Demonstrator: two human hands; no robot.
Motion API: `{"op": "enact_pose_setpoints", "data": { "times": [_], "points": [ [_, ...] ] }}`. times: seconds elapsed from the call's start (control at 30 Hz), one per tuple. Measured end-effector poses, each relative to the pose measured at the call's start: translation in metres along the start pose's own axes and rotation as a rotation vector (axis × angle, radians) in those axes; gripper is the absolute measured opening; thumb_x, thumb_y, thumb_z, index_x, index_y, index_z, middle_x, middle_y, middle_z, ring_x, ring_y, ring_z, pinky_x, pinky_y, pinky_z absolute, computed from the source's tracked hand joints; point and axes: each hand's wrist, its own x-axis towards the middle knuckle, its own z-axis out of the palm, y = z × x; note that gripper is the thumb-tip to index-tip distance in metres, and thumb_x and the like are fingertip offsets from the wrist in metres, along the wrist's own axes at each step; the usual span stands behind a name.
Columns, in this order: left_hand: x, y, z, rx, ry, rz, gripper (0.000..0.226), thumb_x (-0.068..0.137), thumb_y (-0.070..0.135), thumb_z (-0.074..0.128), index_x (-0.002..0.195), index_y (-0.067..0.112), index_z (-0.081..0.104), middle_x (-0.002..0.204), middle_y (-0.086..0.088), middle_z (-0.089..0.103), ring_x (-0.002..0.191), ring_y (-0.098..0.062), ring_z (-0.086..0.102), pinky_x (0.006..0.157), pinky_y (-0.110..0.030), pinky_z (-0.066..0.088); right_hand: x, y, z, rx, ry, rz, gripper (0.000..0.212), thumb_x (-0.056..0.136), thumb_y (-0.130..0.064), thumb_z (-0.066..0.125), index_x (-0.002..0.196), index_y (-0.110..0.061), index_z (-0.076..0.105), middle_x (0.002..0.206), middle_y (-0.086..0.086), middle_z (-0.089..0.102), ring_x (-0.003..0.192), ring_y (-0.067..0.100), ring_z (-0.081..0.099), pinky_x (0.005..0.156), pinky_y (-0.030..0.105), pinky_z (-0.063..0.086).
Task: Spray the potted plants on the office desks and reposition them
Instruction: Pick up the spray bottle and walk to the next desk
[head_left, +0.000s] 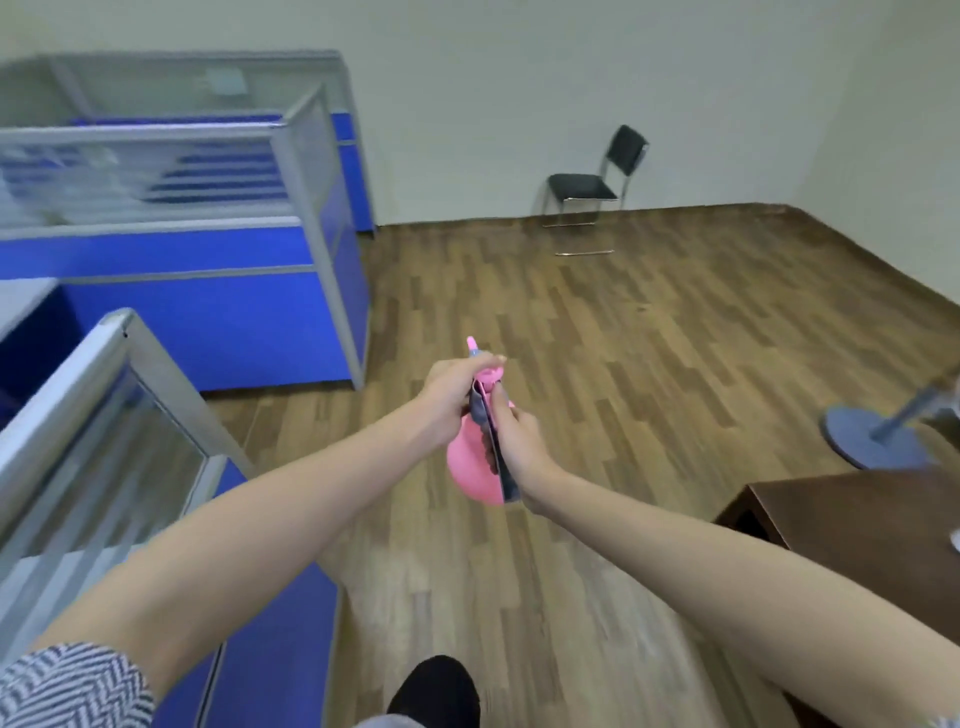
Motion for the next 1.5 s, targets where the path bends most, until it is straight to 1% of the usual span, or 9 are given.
{"op": "enact_pose_setpoints", "data": {
  "times": [0.17,0.23,0.37,0.7,0.93,1.1,1.2,1.3,1.5],
  "points": [
    [0.107,0.045,-0.034,-0.019,0.097,0.036,0.045,0.048,0.032,0.088,0.077,0.004,0.066,0.082,-0.025,0.066,0.075,-0.035,0.065,0.077,-0.045,0.054,0.113,-0.046,0.044,-0.03,-0.125,-0.001,0.067,0.095,-0.07,0.043,0.105,-0.013,0.077,0.099,0.008,0.08,0.096,0.025,0.076,0.091,0.039,0.057],
    [0.161,0.064,-0.058,-0.065,0.15,0.052,0.053,0.044,0.034,0.086,0.081,0.003,0.065,0.084,-0.027,0.063,0.076,-0.037,0.062,0.074,-0.046,0.05,0.163,-0.064,0.073,-0.018,-0.199,-0.002,0.062,0.1,-0.062,0.044,0.109,-0.009,0.075,0.096,0.007,0.079,0.091,0.022,0.075,0.082,0.033,0.057],
    [0.249,0.101,-0.104,-0.1,0.268,0.046,0.026,0.069,0.025,0.081,0.074,0.007,0.063,0.073,-0.018,0.06,0.073,-0.033,0.061,0.07,-0.04,0.047,0.255,-0.097,0.134,-0.078,-0.272,0.009,0.061,0.101,-0.06,0.045,0.11,-0.008,0.075,0.097,0.006,0.08,0.083,0.016,0.075,0.07,0.025,0.056],
    [0.423,0.212,-0.238,-0.311,0.523,0.098,0.034,0.075,0.021,0.069,0.057,0.015,0.04,0.06,-0.007,0.038,0.062,-0.024,0.043,0.063,-0.032,0.037,0.443,-0.184,0.305,-0.262,-0.466,0.026,0.068,0.081,-0.082,0.042,0.096,-0.026,0.079,0.093,-0.007,0.082,0.095,0.016,0.077,0.099,0.046,0.057],
    [0.511,0.263,-0.368,-0.425,0.784,0.135,0.032,0.069,0.024,0.069,0.059,0.014,0.041,0.063,-0.009,0.041,0.062,-0.024,0.042,0.065,-0.033,0.037,0.537,-0.227,0.45,-0.444,-0.723,-0.034,0.068,0.089,-0.079,0.034,0.1,-0.027,0.076,0.091,-0.004,0.081,0.09,0.016,0.077,0.091,0.042,0.06],
    [0.524,0.297,-0.472,-0.564,1.077,0.192,0.031,0.058,0.028,0.07,0.073,0.01,0.05,0.071,-0.015,0.046,0.063,-0.026,0.049,0.062,-0.03,0.042,0.569,-0.251,0.571,-0.554,-1.022,-0.08,0.069,0.087,-0.08,0.036,0.091,-0.025,0.077,0.092,0.009,0.08,0.088,0.027,0.078,0.08,0.039,0.06],
    [0.504,0.309,-0.517,-0.613,1.211,0.247,0.019,0.068,0.018,0.067,0.066,0.012,0.048,0.07,-0.012,0.046,0.062,-0.023,0.047,0.052,-0.024,0.037,0.564,-0.256,0.635,-0.55,-1.182,-0.133,0.065,0.101,-0.063,0.038,0.101,-0.008,0.073,0.103,0.029,0.073,0.079,0.033,0.07,0.07,0.037,0.047],
    [0.472,0.314,-0.569,-0.687,1.38,0.29,0.022,0.075,0.014,0.067,0.062,0.014,0.049,0.064,-0.011,0.048,0.057,-0.022,0.048,0.05,-0.023,0.039,0.543,-0.254,0.703,-0.564,-1.387,-0.16,0.069,0.105,-0.056,0.037,0.11,0.007,0.066,0.094,0.038,0.065,0.075,0.035,0.06,0.068,0.036,0.04],
    [0.402,0.284,-0.664,-0.814,1.638,0.342,0.016,0.082,0.02,0.071,0.075,0.012,0.059,0.068,-0.004,0.056,0.065,-0.02,0.055,0.068,-0.032,0.046,0.475,-0.23,0.811,-0.688,-1.728,-0.172,0.057,0.1,-0.065,0.035,0.087,-0.022,0.07,0.067,-0.003,0.067,0.062,0.016,0.06,0.059,0.027,0.044]
  ]
}}
